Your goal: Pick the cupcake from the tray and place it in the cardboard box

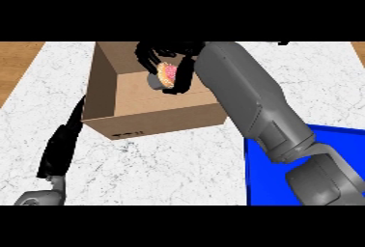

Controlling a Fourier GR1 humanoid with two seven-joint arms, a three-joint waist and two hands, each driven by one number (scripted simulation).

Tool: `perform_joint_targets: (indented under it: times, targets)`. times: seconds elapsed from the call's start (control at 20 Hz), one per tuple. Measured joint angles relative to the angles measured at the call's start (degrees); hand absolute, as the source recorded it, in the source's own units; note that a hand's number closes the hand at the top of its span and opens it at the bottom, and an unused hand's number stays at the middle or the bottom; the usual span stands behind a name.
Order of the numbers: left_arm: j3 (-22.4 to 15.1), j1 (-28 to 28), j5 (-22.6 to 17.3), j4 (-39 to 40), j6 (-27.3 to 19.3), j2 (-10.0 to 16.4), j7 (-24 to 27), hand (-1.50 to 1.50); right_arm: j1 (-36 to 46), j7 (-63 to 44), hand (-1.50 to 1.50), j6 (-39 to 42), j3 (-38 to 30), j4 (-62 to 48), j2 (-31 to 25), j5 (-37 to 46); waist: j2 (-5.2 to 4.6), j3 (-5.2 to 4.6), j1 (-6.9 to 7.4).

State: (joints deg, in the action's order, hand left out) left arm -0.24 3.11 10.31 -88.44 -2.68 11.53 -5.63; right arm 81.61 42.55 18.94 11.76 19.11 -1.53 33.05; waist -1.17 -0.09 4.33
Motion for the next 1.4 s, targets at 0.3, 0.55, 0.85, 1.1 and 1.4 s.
perform_joint_targets:
  times: [0.3, 0.55, 0.85, 1.1, 1.4]
  targets:
    - [-0.34, 1.62, 0.40, 2.09, 0.38, -0.34, 0.73, 0.00, -0.53, -3.37, -1.50, -0.86, 3.98, -3.34, 1.16, -1.62, -0.22, -0.05, 1.31]
    - [-0.97, 2.98, 0.97, 3.36, 0.51, -0.85, 1.21, 0.00, -1.92, -5.40, -1.50, -1.18, 6.19, -2.99, 1.42, -5.52, -0.40, -0.06, 2.58]
    - [-1.48, 3.64, 1.10, 3.13, 0.92, -1.11, 0.95, 0.00, -3.94, -6.64, -1.50, -1.51, 2.26, -3.66, 1.50, -14.41, -0.67, -0.02, 3.52]
    - [-1.70, 2.89, 1.50, 2.39, 0.33, -1.53, 0.72, 0.00, -2.67, -8.89, -1.50, -0.16, -4.69, -6.15, 1.54, -22.80, -0.79, 0.02, 3.41]
    - [-0.91, 2.19, 1.19, 1.97, 0.15, -1.23, 1.35, 0.00, 0.40, -12.22, -1.50, 2.86, -12.92, -9.88, -0.90, -30.22, -1.10, 0.02, 2.38]
